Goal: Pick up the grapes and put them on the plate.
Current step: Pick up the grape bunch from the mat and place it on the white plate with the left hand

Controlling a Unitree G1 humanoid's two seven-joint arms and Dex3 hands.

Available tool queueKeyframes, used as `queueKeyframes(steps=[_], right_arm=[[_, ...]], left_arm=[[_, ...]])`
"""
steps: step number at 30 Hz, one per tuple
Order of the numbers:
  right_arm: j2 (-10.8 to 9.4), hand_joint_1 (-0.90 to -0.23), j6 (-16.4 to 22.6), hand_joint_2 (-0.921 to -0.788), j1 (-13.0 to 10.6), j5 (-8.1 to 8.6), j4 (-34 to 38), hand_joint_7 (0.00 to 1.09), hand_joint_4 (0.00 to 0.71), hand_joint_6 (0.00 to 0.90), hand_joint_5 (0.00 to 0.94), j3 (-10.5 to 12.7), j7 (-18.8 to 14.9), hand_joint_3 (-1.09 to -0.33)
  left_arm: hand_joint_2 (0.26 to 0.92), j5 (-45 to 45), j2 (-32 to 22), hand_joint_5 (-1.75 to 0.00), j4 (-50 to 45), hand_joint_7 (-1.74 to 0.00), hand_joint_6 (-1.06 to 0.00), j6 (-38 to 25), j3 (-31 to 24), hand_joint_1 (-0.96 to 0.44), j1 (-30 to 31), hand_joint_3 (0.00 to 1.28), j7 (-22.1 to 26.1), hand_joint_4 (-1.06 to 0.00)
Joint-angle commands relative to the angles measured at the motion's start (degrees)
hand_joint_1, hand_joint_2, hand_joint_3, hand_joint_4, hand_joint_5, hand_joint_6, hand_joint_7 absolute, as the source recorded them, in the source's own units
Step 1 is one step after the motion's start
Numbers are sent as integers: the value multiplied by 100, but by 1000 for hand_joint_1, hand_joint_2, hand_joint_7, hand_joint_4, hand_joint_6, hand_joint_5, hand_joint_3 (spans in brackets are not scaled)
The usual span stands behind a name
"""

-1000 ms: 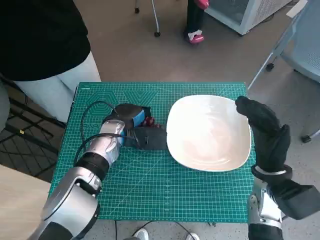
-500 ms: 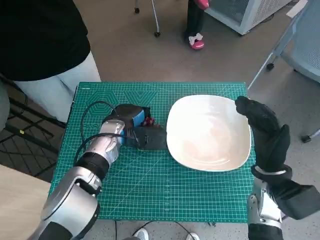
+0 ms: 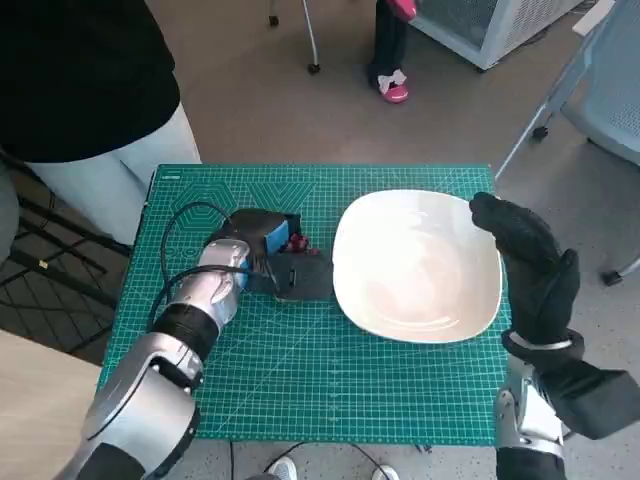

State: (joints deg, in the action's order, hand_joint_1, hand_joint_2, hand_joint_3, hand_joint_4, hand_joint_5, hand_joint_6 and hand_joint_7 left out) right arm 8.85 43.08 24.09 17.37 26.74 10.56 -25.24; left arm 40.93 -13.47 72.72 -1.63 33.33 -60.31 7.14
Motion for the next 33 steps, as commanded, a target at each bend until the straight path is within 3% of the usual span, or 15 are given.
queueKeyframes(steps=[1, 15, 24, 33], right_arm=[[4, -621, -73, -921, -100, -36, 59, 273, 385, 126, 0, -28, -14, -868], [-12, -622, -48, -921, -45, -63, 128, 271, 385, 126, 0, -36, 13, -870], [-30, -623, -8, -921, -28, -75, 159, 270, 385, 127, 0, -54, 32, -869], [-35, -623, 50, -921, -27, -69, 189, 269, 385, 128, 0, -52, 34, -869]], left_arm=[[921, -66, -150, -1386, -154, -1171, -521, 20, -65, 1, -58, 175, 157, -570], [921, -218, -874, -1427, -2045, -1051, -589, 106, -491, 2, 196, 149, 262, -575], [921, -240, -1287, -1152, -3472, -1264, -605, -9, -870, 3, 674, 110, 227, -619], [921, -225, -1257, -1203, -3785, -1208, -593, -99, -930, 3, 738, 107, 391, -634]])
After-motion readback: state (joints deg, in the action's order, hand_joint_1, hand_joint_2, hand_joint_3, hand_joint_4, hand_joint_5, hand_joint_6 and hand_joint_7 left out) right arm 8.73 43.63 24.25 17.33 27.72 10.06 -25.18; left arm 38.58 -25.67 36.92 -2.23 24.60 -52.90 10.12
